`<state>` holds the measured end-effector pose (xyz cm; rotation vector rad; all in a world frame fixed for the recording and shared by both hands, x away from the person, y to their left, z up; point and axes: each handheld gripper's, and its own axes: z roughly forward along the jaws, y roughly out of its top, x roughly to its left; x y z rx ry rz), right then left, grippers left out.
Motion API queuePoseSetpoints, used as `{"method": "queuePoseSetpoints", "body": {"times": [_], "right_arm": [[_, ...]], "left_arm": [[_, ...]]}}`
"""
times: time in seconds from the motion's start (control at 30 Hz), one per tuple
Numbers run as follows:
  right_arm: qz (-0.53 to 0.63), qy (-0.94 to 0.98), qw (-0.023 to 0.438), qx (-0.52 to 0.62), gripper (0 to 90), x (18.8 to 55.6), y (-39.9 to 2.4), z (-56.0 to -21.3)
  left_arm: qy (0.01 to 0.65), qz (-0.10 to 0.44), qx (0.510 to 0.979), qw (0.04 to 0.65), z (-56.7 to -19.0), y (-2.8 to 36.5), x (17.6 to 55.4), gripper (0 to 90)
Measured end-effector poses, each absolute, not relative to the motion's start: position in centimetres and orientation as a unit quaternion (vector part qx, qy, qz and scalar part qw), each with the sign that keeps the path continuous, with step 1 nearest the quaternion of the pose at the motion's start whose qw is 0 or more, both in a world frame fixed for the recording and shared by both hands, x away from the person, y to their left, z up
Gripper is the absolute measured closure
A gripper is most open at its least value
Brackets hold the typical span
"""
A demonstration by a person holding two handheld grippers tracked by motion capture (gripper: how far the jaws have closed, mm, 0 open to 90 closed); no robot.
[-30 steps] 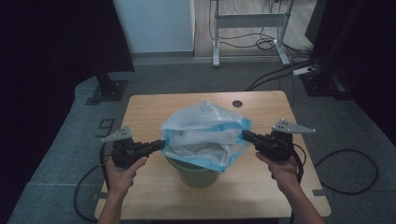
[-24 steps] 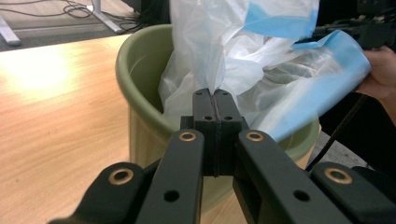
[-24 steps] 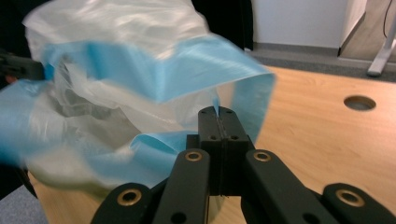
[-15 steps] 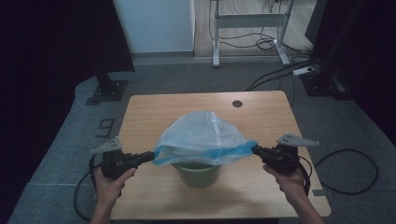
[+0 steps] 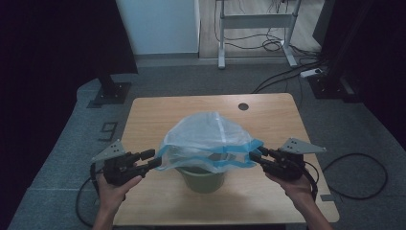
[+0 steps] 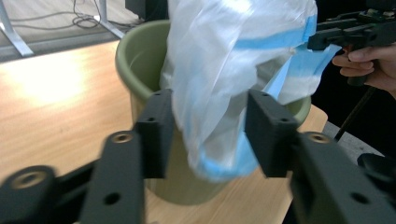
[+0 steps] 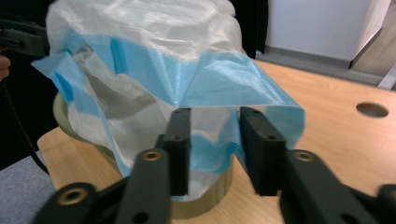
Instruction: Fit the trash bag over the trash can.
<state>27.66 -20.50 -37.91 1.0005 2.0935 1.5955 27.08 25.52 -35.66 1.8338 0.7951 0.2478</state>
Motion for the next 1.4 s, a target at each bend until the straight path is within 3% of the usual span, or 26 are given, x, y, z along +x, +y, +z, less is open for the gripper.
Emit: {"method": "queuePoseSetpoints", "body": {"times": [0.17, 0.37, 0.47, 0.63, 0.73, 1.0, 1.2, 1.4], "right_arm": [[0.566, 0.732, 0.169, 0.340, 58.3, 27.5, -20.3, -36.9], [0.577, 0.728, 0.174, 0.327, 56.9, 27.7, -19.7, -35.1], [0.578, 0.729, 0.174, 0.324, 56.5, 28.0, -19.3, -34.4], [0.577, 0.733, 0.171, 0.318, 55.3, 27.9, -19.2, -34.1], [0.585, 0.728, 0.177, 0.312, 54.7, 26.7, -19.8, -34.0], [0.584, 0.718, 0.198, 0.322, 50.1, 25.9, -22.0, -34.1], [0.571, 0.732, 0.198, 0.314, 43.2, 28.7, -21.7, -35.1], [0.571, 0.748, 0.162, 0.298, 41.2, 31.5, -20.8, -36.0]], "left_arm": [[0.326, 0.140, 0.776, 0.521, -34.3, 24.3, 27.9, 39.2], [0.318, 0.150, 0.797, 0.492, -34.0, 22.4, 30.1, 38.4], [0.317, 0.155, 0.801, 0.484, -34.3, 22.1, 31.0, 46.8], [0.302, 0.125, 0.806, 0.493, -34.5, 22.2, 31.9, 79.4], [0.305, 0.107, 0.802, 0.502, -34.5, 22.4, 32.2, 87.2], [0.316, 0.096, 0.797, 0.505, -34.6, 22.4, 32.6, 89.0], [0.317, 0.089, 0.797, 0.506, -34.6, 22.5, 32.8, 89.0], [0.319, 0.078, 0.796, 0.509, -34.6, 23.1, 33.1, 89.7]]}}
